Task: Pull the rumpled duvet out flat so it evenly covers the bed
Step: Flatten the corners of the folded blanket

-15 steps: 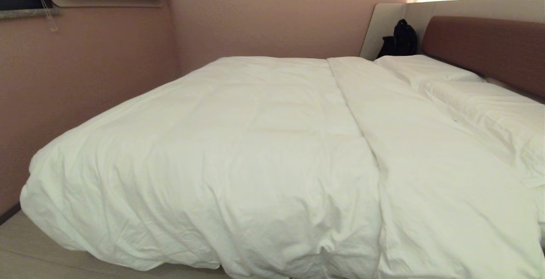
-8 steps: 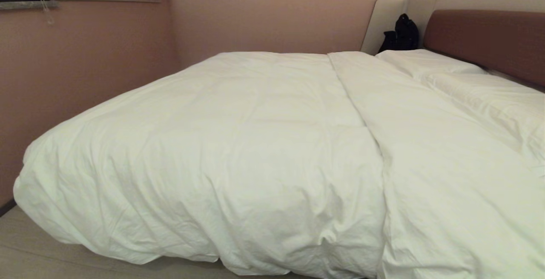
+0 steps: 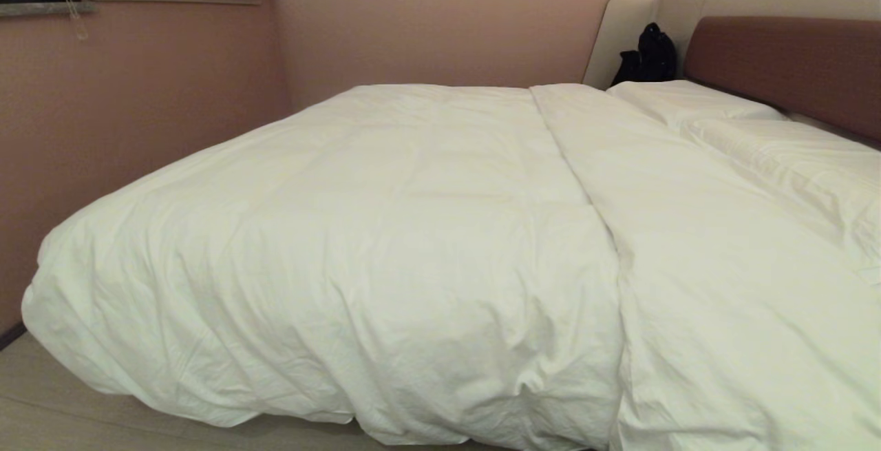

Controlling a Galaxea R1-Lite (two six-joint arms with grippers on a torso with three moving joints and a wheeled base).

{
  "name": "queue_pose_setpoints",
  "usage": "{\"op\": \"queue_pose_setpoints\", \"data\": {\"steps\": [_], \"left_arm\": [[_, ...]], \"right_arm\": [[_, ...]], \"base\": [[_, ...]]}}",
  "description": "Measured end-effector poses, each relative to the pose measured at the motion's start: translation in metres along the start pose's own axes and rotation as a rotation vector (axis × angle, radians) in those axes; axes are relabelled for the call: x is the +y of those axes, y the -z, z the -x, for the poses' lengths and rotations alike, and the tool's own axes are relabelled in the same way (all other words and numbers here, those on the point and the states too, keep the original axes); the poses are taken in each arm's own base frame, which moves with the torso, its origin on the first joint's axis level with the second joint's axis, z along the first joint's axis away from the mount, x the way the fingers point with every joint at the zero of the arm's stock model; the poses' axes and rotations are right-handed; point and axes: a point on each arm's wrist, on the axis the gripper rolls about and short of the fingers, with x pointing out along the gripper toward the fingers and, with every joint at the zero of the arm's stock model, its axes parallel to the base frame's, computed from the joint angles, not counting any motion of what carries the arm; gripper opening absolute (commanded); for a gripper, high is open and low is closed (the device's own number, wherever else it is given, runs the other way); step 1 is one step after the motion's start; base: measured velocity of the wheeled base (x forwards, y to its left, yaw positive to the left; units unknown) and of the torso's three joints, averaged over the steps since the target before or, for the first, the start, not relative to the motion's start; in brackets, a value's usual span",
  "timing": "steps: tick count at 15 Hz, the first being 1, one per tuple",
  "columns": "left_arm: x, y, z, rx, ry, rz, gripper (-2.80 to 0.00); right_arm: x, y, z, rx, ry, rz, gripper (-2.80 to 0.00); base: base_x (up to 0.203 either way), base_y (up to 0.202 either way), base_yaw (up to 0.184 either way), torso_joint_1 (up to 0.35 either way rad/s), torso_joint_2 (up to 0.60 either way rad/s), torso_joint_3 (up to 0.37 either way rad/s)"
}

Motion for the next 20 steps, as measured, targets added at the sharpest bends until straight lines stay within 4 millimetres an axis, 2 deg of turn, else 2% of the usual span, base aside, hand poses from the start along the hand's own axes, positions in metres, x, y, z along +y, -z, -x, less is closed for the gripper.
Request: {"op": "queue_pose_setpoints", "data": {"steps": [3,5,8,10,14,20], "left_arm": [[0.0,0.0,0.0,0.0,0.0,0.0,-2.8],[0.0,0.0,0.0,0.0,-0.001,0.0,-2.8],[0.0,0.0,0.0,0.0,0.0,0.0,-2.8],[0.0,0.0,0.0,0.0,0.0,0.0,-2.8],[0.0,0.0,0.0,0.0,0.0,0.0,-2.8],[0.0,0.0,0.0,0.0,0.0,0.0,-2.8]], "right_arm": [[0.0,-0.001,0.001,0.004,0.007,0.001,-2.8],[-0.001,-0.026,0.008,-0.077,0.026,0.0,-2.8],[-0.003,-0.077,0.028,-0.201,0.062,-0.002,-2.8],[-0.004,-0.094,0.025,-0.145,0.087,-0.001,-2.8],[-0.006,-0.104,-0.011,0.117,0.177,-0.008,-2.8],[-0.01,-0.102,-0.09,0.471,0.338,-0.096,-2.8]], "base": [[0.0,0.0,0.0,0.0,0.0,0.0],[0.0,0.0,0.0,0.0,0.0,0.0],[0.0,0.0,0.0,0.0,0.0,0.0],[0.0,0.0,0.0,0.0,0.0,0.0],[0.0,0.0,0.0,0.0,0.0,0.0],[0.0,0.0,0.0,0.0,0.0,0.0]]}}
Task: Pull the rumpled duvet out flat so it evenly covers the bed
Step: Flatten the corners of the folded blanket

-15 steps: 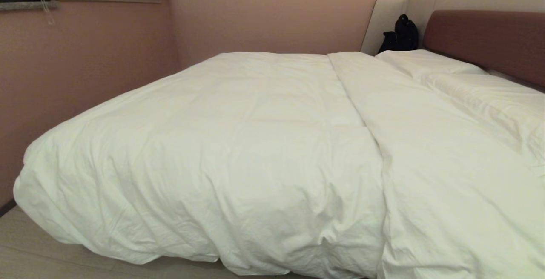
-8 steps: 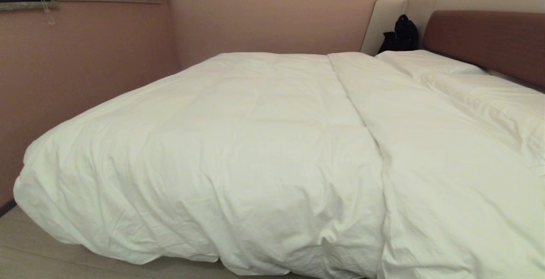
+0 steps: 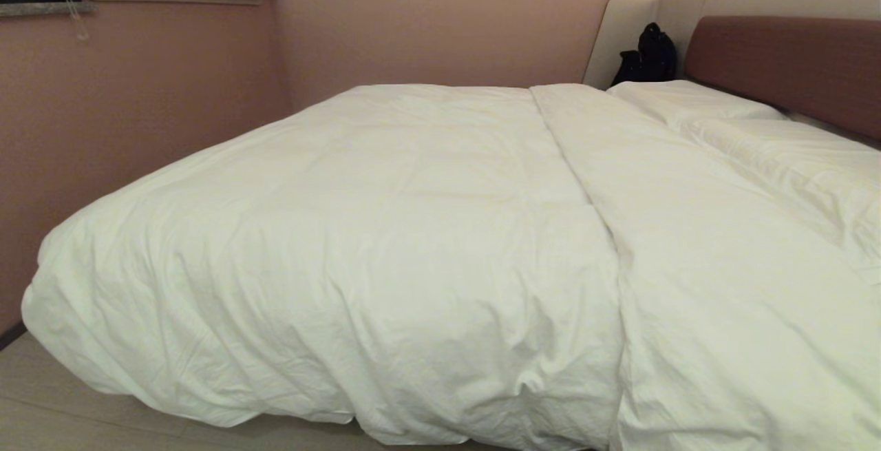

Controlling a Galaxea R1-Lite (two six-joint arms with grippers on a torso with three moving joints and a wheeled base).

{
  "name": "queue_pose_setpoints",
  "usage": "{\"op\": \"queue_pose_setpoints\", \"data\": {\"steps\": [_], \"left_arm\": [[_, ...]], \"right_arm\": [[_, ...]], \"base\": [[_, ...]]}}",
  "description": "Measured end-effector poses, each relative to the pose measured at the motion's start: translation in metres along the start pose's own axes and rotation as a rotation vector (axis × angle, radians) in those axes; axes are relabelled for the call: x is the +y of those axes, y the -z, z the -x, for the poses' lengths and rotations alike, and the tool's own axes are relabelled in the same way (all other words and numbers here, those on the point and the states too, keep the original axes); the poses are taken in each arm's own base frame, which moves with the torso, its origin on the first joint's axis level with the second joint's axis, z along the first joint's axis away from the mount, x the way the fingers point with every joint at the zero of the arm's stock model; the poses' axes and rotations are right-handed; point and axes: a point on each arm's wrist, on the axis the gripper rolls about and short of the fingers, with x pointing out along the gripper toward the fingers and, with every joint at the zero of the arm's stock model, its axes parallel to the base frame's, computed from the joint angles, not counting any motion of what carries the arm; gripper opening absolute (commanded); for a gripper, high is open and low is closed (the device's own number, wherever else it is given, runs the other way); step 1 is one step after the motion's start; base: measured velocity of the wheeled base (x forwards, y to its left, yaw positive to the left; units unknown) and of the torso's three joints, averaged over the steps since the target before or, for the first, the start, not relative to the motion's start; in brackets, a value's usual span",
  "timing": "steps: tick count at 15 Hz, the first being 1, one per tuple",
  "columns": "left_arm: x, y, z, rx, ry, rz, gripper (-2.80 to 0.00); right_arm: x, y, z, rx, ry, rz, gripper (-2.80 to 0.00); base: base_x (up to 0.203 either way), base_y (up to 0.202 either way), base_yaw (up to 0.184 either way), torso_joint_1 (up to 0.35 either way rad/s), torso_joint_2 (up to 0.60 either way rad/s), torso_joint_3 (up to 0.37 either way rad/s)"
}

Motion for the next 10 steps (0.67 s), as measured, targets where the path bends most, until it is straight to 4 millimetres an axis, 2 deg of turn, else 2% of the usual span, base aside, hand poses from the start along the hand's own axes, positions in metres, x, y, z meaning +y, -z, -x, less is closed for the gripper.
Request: {"op": "queue_pose_setpoints", "data": {"steps": [3,5,6,8,10], "left_arm": [[0.0,0.0,0.0,0.0,0.0,0.0,-2.8],[0.0,0.0,0.0,0.0,0.0,0.001,-2.8],[0.0,0.0,0.0,0.0,0.0,0.0,-2.8],[0.0,0.0,0.0,0.0,0.0,0.0,-2.8],[0.0,0.0,0.0,0.0,0.0,0.0,-2.8]], "right_arm": [[-0.001,-0.011,-0.043,0.148,0.144,-0.108,-2.8],[-0.018,-0.013,-0.074,0.238,0.279,-0.214,-2.8],[-0.031,-0.012,-0.086,0.271,0.337,-0.261,0.0],[-0.061,-0.007,-0.105,0.318,0.435,-0.361,0.0],[-0.089,0.001,-0.113,0.343,0.489,-0.44,0.0]], "base": [[0.0,0.0,0.0,0.0,0.0,0.0],[0.0,0.0,0.0,0.0,0.0,0.0],[0.0,0.0,0.0,0.0,0.0,0.0],[0.0,0.0,0.0,0.0,0.0,0.0],[0.0,0.0,0.0,0.0,0.0,0.0]]}}
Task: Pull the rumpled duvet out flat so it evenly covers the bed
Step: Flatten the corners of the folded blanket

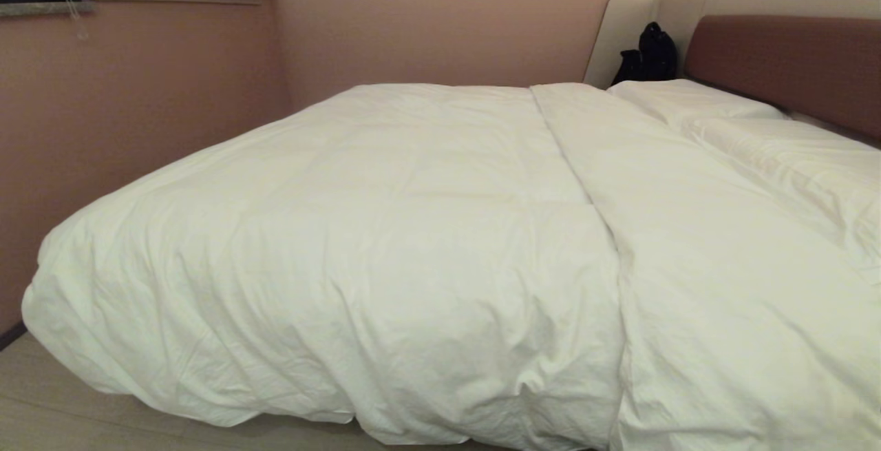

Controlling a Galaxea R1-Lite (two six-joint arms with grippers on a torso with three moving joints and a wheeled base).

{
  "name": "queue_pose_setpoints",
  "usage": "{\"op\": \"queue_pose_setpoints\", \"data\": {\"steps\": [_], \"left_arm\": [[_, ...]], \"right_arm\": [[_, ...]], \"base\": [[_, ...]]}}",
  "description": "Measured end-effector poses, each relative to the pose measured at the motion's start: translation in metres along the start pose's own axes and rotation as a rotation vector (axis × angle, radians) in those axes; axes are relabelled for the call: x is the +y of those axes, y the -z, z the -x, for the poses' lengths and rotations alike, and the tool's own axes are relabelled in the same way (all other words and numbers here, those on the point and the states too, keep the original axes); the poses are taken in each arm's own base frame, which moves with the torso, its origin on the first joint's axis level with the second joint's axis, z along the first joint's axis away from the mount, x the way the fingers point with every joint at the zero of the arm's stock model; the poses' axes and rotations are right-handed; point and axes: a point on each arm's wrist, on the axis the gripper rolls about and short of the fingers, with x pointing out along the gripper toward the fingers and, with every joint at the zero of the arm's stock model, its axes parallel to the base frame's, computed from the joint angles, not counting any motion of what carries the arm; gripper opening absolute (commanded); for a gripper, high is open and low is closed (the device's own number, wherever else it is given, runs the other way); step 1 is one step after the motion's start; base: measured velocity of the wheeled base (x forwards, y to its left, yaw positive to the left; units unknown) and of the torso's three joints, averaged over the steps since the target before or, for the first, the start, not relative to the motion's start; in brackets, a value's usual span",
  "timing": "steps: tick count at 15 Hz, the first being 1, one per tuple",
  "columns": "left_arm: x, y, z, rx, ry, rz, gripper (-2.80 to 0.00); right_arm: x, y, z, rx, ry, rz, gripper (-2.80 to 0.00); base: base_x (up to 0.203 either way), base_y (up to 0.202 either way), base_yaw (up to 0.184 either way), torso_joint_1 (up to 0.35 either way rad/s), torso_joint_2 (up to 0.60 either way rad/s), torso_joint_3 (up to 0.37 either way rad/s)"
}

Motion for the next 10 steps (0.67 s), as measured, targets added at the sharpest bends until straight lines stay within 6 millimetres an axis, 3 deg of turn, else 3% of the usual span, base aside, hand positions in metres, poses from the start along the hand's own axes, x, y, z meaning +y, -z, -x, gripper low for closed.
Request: {"op": "queue_pose_setpoints", "data": {"steps": [4,10], "left_arm": [[0.0,0.0,0.0,0.0,0.0,0.0,-2.8],[0.0,0.0,0.0,0.0,0.0,0.0,-2.8]], "right_arm": [[-0.032,-0.004,-0.034,0.083,-0.053,-0.04,0.0],[-0.061,0.01,-0.081,0.238,-0.337,0.065,0.0]], "base": [[0.0,0.0,0.0,0.0,0.0,0.0],[0.0,0.0,0.0,0.0,0.0,0.0]]}}
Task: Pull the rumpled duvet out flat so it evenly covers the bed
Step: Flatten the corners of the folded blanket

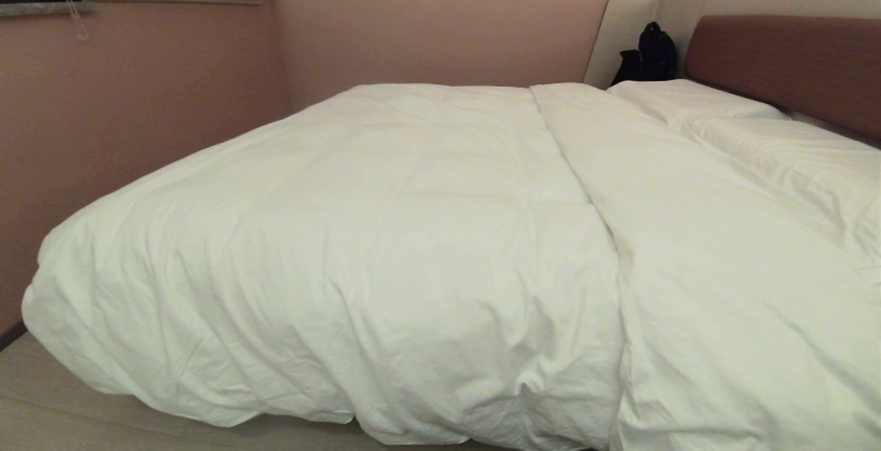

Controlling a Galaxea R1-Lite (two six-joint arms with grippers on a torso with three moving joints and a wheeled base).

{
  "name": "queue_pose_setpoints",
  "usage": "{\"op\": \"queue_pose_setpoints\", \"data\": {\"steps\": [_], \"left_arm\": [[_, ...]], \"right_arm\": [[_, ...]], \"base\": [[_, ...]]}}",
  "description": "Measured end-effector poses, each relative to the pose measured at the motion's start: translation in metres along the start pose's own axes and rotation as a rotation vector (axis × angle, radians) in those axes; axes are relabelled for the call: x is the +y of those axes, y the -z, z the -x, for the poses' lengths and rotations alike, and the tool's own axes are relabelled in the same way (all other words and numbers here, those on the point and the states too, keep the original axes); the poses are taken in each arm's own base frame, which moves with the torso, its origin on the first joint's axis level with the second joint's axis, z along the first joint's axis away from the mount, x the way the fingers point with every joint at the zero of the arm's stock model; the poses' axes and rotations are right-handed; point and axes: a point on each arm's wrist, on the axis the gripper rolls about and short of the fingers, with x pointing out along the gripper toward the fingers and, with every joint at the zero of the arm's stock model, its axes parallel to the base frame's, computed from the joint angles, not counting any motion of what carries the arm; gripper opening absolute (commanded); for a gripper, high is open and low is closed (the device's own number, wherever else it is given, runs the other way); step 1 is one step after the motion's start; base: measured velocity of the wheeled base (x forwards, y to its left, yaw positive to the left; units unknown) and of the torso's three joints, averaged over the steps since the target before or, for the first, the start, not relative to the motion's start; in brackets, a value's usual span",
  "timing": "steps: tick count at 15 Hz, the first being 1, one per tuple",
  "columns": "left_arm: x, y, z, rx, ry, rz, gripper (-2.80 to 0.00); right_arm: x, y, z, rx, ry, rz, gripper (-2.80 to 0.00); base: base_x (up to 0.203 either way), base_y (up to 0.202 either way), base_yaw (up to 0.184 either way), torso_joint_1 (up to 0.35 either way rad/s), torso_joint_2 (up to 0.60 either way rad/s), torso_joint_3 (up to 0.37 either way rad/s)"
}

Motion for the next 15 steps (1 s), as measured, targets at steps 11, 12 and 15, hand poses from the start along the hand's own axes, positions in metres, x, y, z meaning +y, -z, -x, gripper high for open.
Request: {"op": "queue_pose_setpoints", "data": {"steps": [11,12,15], "left_arm": [[0.0,0.0,0.0,0.0,0.0,0.0,-2.8],[0.0,0.0,0.0,0.0,0.0,0.0,-2.8],[0.0,0.0,0.0,-0.001,0.0,0.0,-2.8]], "right_arm": [[-0.02,-0.003,-0.028,-0.07,-0.296,0.389,0.0],[-0.021,-0.004,-0.029,-0.082,-0.29,0.418,0.0],[-0.031,-0.003,-0.029,-0.09,-0.237,0.45,0.0]], "base": [[0.0,0.0,0.0,0.0,0.0,0.0],[0.0,0.0,0.0,0.0,0.0,0.0],[0.0,0.0,0.0,0.0,0.0,0.0]]}}
